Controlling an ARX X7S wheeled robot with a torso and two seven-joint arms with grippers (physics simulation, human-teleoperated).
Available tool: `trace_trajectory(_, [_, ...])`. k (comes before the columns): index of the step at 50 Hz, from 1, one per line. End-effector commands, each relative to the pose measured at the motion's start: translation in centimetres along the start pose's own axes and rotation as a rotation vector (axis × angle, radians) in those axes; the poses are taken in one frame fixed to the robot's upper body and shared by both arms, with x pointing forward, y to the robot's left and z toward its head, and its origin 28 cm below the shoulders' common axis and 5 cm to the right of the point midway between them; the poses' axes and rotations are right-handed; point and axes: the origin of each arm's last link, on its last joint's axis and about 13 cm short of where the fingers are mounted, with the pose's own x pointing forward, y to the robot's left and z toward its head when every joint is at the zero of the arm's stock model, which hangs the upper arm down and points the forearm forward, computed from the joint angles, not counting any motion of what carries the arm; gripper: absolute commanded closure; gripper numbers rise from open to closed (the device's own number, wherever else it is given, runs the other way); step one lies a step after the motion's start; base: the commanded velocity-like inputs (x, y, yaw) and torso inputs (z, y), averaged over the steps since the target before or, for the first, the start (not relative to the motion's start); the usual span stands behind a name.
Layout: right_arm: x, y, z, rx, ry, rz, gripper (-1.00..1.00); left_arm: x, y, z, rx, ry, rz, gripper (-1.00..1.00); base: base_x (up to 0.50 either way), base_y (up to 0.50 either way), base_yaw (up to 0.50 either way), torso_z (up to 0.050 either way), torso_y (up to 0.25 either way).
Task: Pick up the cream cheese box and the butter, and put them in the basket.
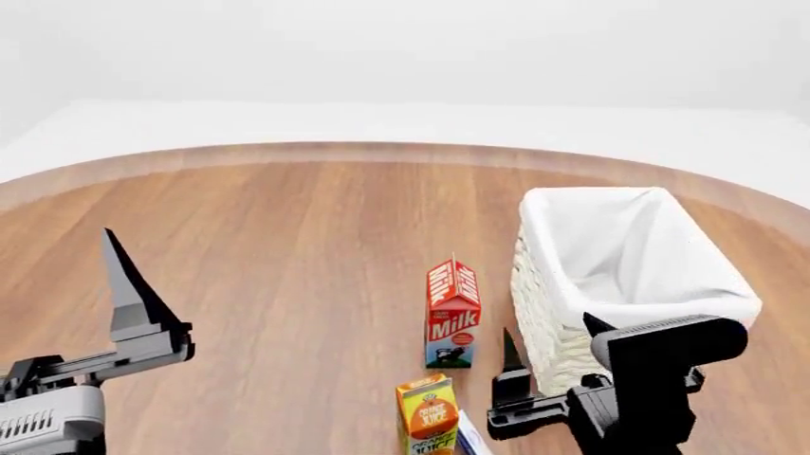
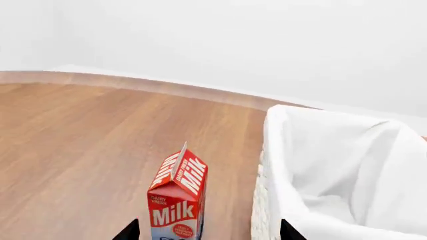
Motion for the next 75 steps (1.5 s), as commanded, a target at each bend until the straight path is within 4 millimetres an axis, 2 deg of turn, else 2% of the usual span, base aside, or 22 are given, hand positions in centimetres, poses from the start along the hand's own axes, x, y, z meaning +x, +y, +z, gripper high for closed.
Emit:
trace_trajectory(1, [0.6,0.1,-0.1,0.070,0.093,0.075,-1.00,0.0,0.1,-0.3,0.009,0.011,0.005,-1.00,0.00,0.00,0.00,0.000,0.000])
trace_trajectory(10, [1.1,0.0,-0.3,0.103,0.137,0.072,-1.00,0.0,0.1,-0.4,0.010,0.013,0.002,-1.00,0.00,0.00,0.00,0.000,0.000])
trace_trajectory(25, [2.0,0.1,-1.8,0.134,0.216,0.055,-1.00,-0.1,0.0,-0.6,0.011,0.018,-0.003,-1.00,0.00,0.00,0.00,0.000,0.000])
trace_trajectory(53, [2.5,0.6,-4.0,0.116,0.319,0.091,-1.00,-0.2,-0.1,-0.6,0.011,0.021,-0.010,-1.00,0.00,0.00,0.00,0.000,0.000])
trace_trajectory(75, [2.6,0.1,-5.2,0.118,0.352,0.066,-1.00,-0.2,-0.2,-0.7,0.010,0.022,-0.014,-1.00,0.00,0.00,0.00,0.000,0.000])
